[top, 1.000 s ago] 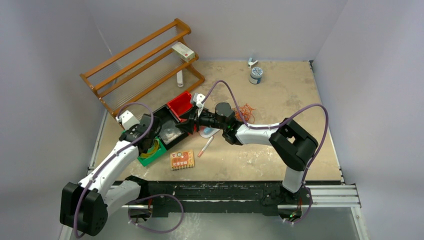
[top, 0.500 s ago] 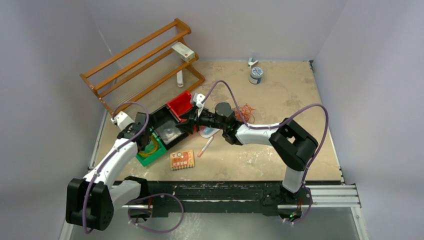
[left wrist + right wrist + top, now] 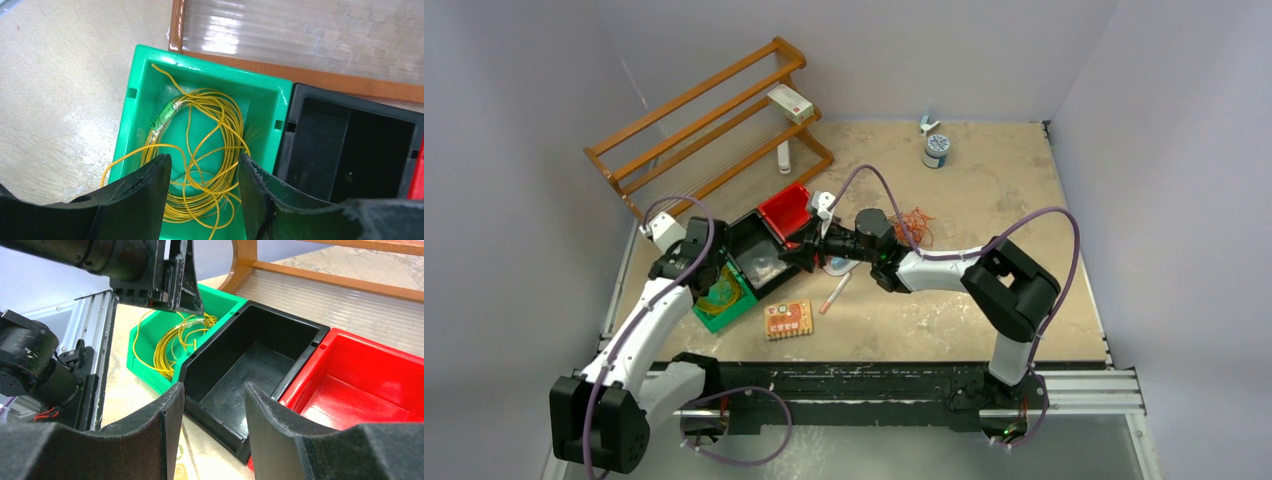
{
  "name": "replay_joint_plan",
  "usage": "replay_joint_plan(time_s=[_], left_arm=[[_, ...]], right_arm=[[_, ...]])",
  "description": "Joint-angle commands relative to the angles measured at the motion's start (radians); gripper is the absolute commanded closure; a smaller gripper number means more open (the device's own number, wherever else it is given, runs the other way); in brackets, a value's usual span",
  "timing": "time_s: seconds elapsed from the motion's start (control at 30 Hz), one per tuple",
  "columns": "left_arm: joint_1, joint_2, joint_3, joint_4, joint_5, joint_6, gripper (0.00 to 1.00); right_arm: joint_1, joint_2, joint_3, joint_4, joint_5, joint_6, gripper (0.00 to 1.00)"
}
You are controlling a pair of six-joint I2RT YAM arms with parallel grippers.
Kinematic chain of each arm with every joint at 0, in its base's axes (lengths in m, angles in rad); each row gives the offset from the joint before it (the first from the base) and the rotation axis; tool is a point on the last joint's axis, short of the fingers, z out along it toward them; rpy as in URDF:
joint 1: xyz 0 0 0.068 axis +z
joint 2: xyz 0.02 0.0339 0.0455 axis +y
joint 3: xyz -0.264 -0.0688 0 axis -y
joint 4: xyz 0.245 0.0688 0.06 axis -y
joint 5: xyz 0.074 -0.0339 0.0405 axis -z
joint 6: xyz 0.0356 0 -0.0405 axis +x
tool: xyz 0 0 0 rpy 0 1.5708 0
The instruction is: Untangle the cables
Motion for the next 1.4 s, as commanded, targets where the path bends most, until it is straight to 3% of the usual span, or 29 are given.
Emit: replay_joint_plan(time_s=[0.0, 0.4, 0.57, 0.83, 1.1, 1.37], left_arm=[[0.008, -0.047, 0.088, -0.100, -0.044, 0.019, 0.48], [0.007, -0.106, 0.193, -0.380, 0.050, -0.176, 0.47], [0.008, -0.182, 0.183, -0.364, 0.077, -0.175, 0.47], [0.008, -0.144, 0.266, -0.230, 0.060, 0.000, 0.47], [0.008, -0.102, 0.519, -0.255, -0.081, 0.166, 0.47], [0.008, -0.139, 0.656, -0.300, -0.158, 0.250, 0.46]], right_arm=[[-0.003, -0.048, 0.001, 0.044, 0.014, -0.018, 0.50], [-0.003, -0.058, -0.028, 0.050, 0.018, -0.013, 0.50], [-0.003, -0.065, -0.038, 0.057, 0.015, -0.010, 0.50], [0.079, -0.067, 0.016, -0.022, -0.043, -0.241, 0.49], [0.179, 0.070, 0.286, -0.249, -0.160, -0.626, 0.51], [0.231, 0.249, 0.536, -0.472, -0.238, -0.753, 0.52]])
